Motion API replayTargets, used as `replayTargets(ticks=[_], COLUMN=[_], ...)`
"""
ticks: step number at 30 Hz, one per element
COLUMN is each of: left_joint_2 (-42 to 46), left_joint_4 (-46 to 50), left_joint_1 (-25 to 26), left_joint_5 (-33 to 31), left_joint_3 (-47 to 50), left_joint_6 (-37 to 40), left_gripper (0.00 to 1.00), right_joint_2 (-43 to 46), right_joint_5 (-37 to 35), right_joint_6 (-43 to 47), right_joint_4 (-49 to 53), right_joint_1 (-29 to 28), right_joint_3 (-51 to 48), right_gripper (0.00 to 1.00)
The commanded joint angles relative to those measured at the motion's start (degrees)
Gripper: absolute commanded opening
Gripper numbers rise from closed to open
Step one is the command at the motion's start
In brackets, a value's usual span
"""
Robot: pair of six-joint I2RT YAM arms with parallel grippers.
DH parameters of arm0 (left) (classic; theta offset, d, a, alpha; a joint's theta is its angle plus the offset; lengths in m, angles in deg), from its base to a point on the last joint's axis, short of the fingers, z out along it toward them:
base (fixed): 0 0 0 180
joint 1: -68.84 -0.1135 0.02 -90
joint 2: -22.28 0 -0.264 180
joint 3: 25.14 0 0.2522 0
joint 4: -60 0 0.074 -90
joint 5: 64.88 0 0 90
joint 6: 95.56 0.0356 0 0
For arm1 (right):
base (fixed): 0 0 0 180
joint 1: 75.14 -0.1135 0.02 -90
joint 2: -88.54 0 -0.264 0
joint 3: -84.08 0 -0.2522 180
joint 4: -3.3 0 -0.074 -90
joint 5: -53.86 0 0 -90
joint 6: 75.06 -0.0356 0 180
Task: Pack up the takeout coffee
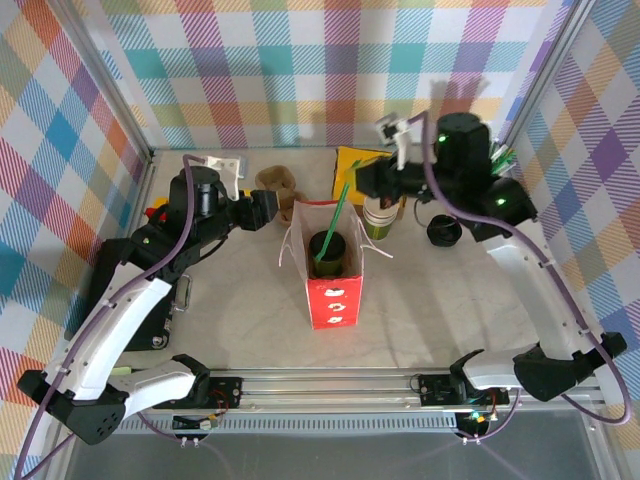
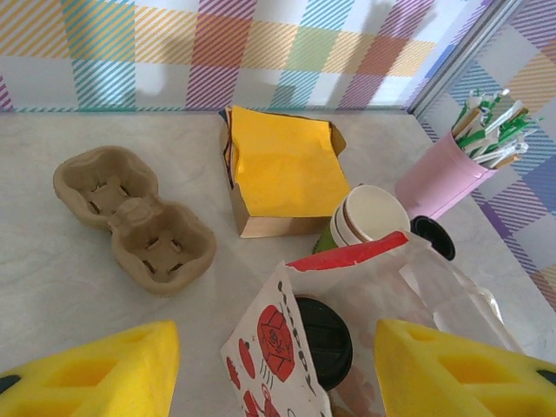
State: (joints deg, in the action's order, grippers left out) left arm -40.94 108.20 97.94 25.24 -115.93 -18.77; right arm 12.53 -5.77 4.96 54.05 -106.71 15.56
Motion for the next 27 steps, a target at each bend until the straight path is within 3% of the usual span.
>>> replayTargets(ticks=[1,10,13,16,21,27], left_joint_2=[1.31,0.95,0.58,0.1,-0.15,-0.07], left_joint_4=[0.19,0.06,0.18,0.46,0.54,0.85], left_joint_1=[-0.36,-0.36,-0.37,-0.36,-0.36,-0.36], left_joint_5=[-1.3,-1.18,-0.79,-0.67,-0.32,0.57], left_joint_3=[0.39,1.31,1.15,0.72,0.24,0.42], left_joint_6=[-1.24,-1.71,-1.82,-1.73,-2.05,-2.89], left_gripper=[0.6,0.6,0.6,0.6,0.6,0.6], right_joint_2=[1.21,4.47,5.41,5.82,5.51,-0.37], right_joint_5=[-5.15,-7.32,-7.52,-7.7,-11.45,-5.34], right_joint_6=[4.87,9.29,10.77,11.53,9.67,2.78], right_joint_4=[1.46,-2.84,-4.03,-3.79,0.05,8.15], right_joint_1=[-3.85,-10.48,-11.3,-11.32,-11.04,-3.26], right_joint_3=[-2.55,-15.84,-18.92,-19.49,-13.71,-0.24], right_gripper=[0.05,0.08,0.14,0.28,0.44,0.46])
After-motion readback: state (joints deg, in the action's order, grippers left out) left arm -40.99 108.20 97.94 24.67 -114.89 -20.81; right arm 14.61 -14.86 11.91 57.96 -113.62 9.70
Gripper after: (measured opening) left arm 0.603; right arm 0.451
